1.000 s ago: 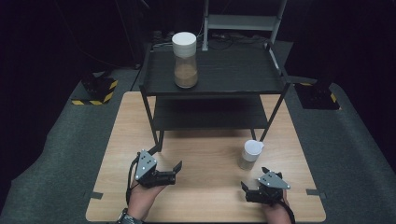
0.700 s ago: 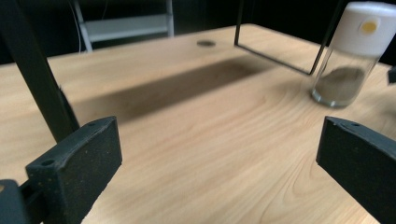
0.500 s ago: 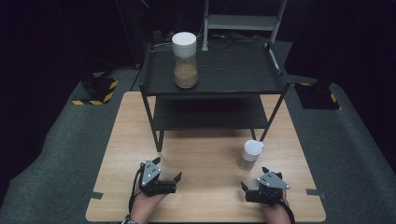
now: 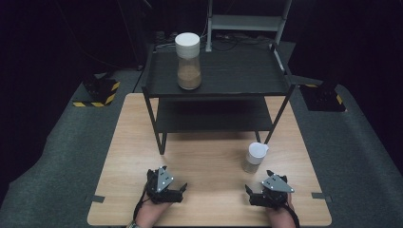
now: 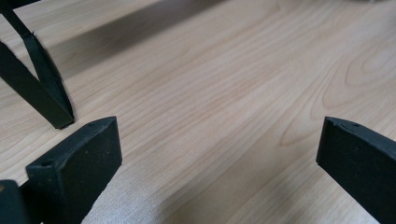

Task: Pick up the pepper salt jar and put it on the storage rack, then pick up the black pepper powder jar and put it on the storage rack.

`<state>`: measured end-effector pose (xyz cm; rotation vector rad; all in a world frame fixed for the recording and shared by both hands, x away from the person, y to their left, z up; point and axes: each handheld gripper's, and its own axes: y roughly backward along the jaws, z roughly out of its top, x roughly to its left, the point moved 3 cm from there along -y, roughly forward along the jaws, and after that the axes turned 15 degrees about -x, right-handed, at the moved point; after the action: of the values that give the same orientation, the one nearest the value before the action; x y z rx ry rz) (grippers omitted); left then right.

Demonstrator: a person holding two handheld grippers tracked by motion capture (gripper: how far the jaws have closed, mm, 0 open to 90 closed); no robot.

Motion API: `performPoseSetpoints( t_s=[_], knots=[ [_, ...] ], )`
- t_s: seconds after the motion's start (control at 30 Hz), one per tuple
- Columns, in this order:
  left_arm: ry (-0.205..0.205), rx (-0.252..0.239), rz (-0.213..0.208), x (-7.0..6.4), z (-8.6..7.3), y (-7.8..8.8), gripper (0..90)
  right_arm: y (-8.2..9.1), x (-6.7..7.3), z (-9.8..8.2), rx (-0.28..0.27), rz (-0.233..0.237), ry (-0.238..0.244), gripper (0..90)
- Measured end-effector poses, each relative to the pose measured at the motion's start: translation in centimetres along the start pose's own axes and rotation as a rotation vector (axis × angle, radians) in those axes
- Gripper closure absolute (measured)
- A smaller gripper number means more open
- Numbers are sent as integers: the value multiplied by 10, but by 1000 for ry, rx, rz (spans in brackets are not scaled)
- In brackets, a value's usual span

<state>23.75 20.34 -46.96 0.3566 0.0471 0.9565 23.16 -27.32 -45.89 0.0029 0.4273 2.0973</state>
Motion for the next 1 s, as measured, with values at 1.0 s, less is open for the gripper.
performPoseSetpoints(
  t_s=[1.0],
  knots=[
    [-104,63,-13,-12,7,-8,11,2,-7,-3,-29,44,-14,0]
  ],
)
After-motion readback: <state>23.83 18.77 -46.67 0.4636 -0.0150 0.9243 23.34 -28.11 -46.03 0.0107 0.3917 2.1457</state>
